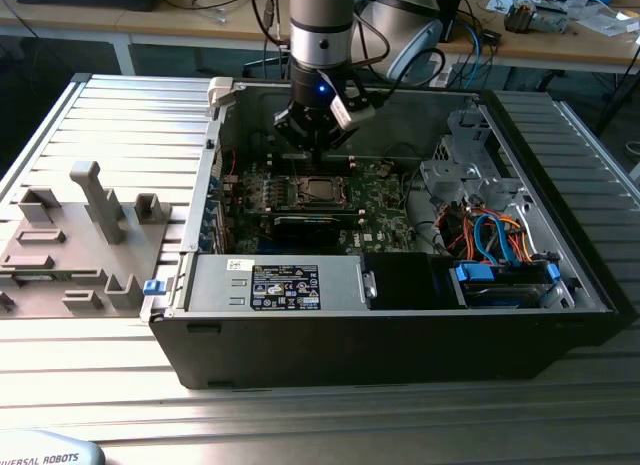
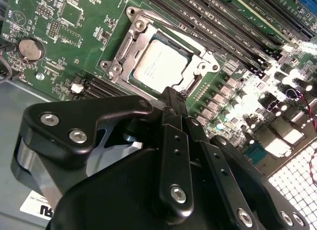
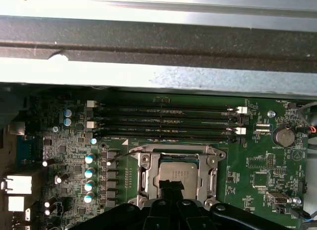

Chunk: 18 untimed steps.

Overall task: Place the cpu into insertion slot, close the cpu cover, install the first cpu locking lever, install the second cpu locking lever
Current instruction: 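Install the first cpu locking lever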

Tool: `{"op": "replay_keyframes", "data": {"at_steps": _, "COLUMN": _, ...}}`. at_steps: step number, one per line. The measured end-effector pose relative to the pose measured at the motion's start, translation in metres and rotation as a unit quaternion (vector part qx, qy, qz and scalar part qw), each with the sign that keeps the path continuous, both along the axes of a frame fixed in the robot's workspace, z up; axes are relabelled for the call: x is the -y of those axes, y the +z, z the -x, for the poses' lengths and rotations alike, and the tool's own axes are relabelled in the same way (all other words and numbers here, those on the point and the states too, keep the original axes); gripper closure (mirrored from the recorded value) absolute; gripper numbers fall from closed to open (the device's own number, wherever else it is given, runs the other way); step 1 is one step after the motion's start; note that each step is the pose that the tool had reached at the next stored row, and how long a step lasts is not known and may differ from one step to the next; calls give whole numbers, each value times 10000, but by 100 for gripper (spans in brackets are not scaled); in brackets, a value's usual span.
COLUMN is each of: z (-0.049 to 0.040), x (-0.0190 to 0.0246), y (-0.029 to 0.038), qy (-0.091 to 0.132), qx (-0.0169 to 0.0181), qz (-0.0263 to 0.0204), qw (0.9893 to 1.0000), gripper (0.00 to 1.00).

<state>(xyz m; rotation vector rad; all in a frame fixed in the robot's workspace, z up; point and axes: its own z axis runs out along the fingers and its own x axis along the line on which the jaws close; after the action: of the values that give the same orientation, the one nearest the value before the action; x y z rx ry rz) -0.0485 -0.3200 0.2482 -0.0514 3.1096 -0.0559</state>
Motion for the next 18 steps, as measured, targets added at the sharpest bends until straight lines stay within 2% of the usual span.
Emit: {"op": "replay_keyframes", "data": {"at_steps": 18, "z": 48, "x": 0, "y": -6, "qy": 0, "qx": 1, "qz": 0, "qw": 10000, "gripper": 89}}
